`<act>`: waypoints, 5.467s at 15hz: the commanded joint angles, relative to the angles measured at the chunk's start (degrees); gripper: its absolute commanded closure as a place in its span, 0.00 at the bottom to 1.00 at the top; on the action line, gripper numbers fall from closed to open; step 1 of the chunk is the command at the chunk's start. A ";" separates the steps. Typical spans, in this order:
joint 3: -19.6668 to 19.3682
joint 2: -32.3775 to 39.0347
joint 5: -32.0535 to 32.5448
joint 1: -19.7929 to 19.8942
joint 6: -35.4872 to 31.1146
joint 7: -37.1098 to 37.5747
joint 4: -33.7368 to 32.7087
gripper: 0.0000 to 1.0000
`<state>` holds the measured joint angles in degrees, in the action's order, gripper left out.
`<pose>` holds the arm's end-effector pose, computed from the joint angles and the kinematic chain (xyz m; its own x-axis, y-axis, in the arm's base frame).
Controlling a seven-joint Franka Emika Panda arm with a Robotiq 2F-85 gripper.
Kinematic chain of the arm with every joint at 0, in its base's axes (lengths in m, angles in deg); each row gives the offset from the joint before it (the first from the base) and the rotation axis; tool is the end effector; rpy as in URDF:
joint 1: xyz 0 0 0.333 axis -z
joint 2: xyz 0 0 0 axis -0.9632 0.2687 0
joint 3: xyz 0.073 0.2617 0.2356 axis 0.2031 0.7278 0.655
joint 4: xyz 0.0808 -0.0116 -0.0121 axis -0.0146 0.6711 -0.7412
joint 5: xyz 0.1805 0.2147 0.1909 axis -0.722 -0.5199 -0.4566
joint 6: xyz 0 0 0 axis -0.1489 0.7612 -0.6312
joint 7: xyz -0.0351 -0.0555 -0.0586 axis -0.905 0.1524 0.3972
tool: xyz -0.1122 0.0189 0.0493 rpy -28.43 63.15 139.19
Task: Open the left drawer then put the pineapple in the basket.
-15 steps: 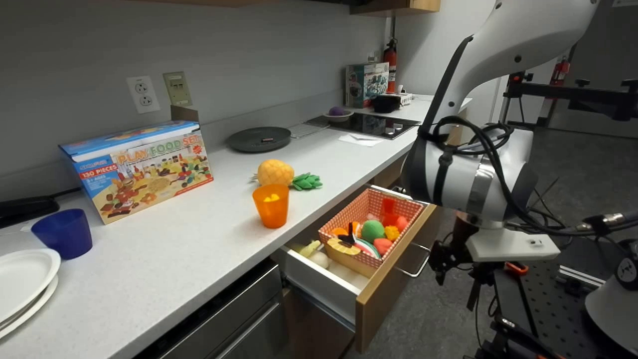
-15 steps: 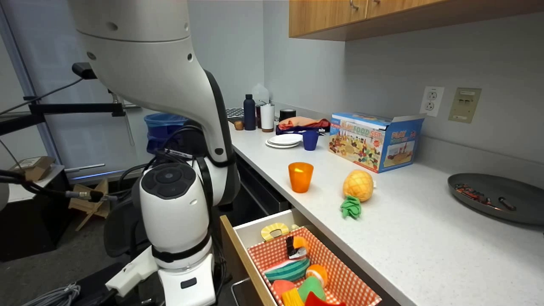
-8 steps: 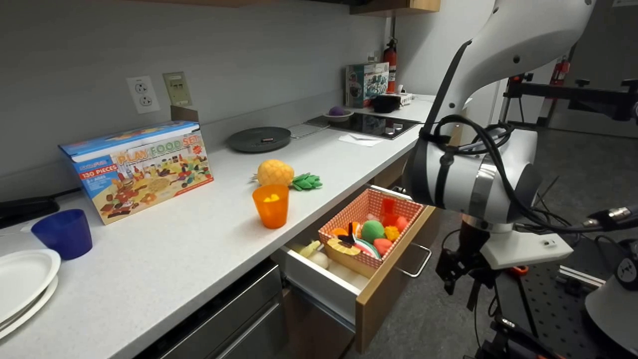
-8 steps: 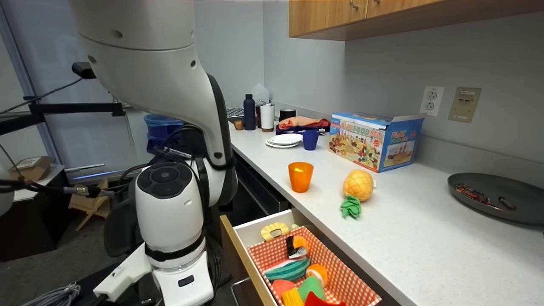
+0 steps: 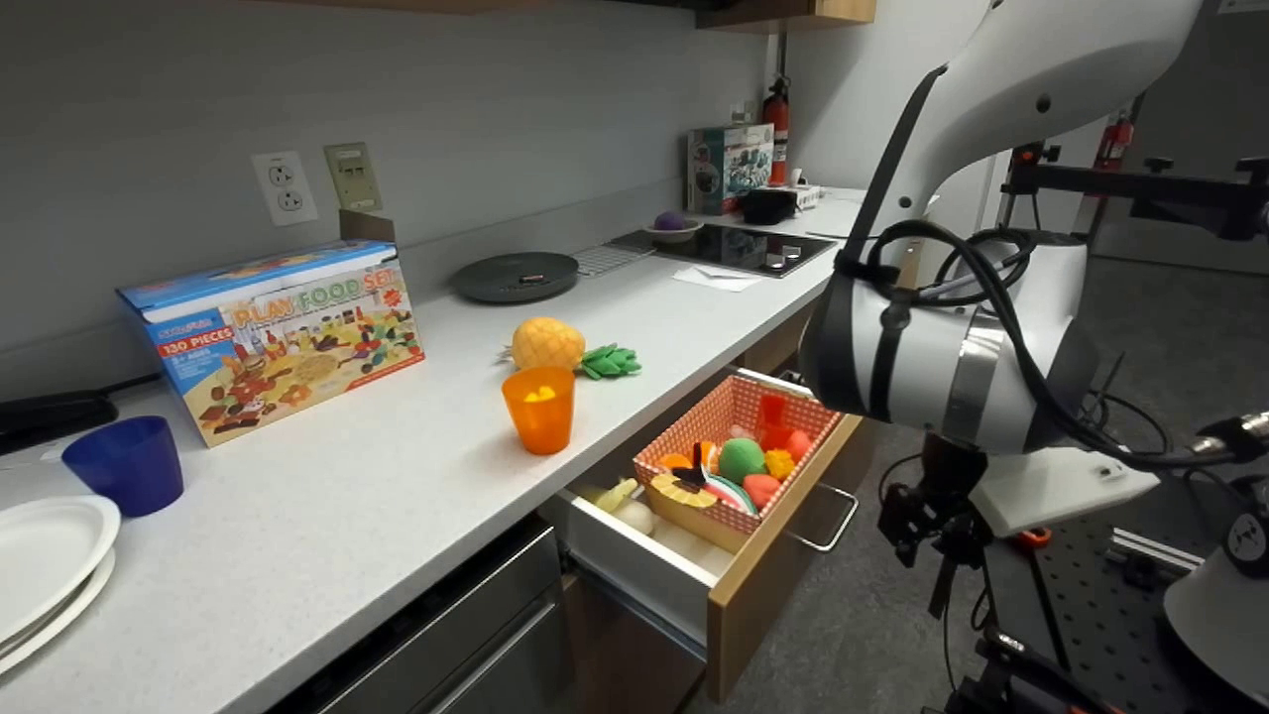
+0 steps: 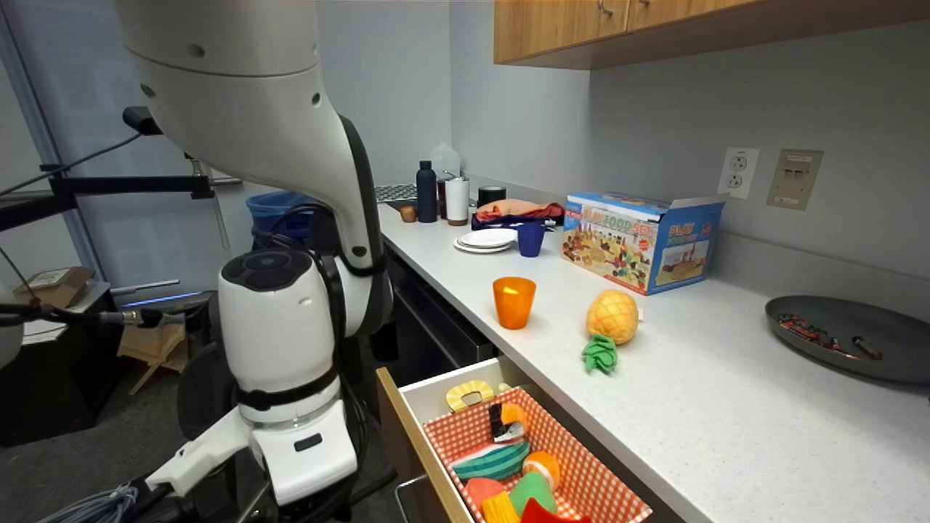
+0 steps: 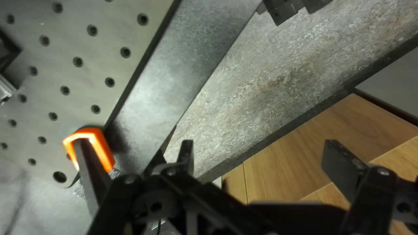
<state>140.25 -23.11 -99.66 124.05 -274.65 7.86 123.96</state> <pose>0.2659 -0.0533 0.2317 0.5870 -0.8089 0.0345 -0.8092 -0.5848 0.0559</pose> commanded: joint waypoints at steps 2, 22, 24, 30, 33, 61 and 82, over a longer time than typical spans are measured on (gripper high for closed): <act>11.59 -3.38 -9.33 2.63 -10.11 -7.24 -0.48 0.00; 23.08 -19.84 -5.29 12.17 -24.48 -18.98 -11.89 0.00; 23.00 -20.15 -4.24 12.50 -23.43 -19.22 -11.60 0.00; 22.62 -24.36 10.37 19.72 -8.58 -19.55 -13.65 0.00; 22.38 -24.92 17.59 23.38 -0.06 -19.23 -15.78 0.00; -0.22 -9.27 52.36 14.69 23.27 -33.50 -28.30 0.00; -45.21 10.35 82.16 -29.47 37.23 -12.44 -59.45 0.00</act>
<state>98.24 -16.04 -19.52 96.89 -240.13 -6.94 69.93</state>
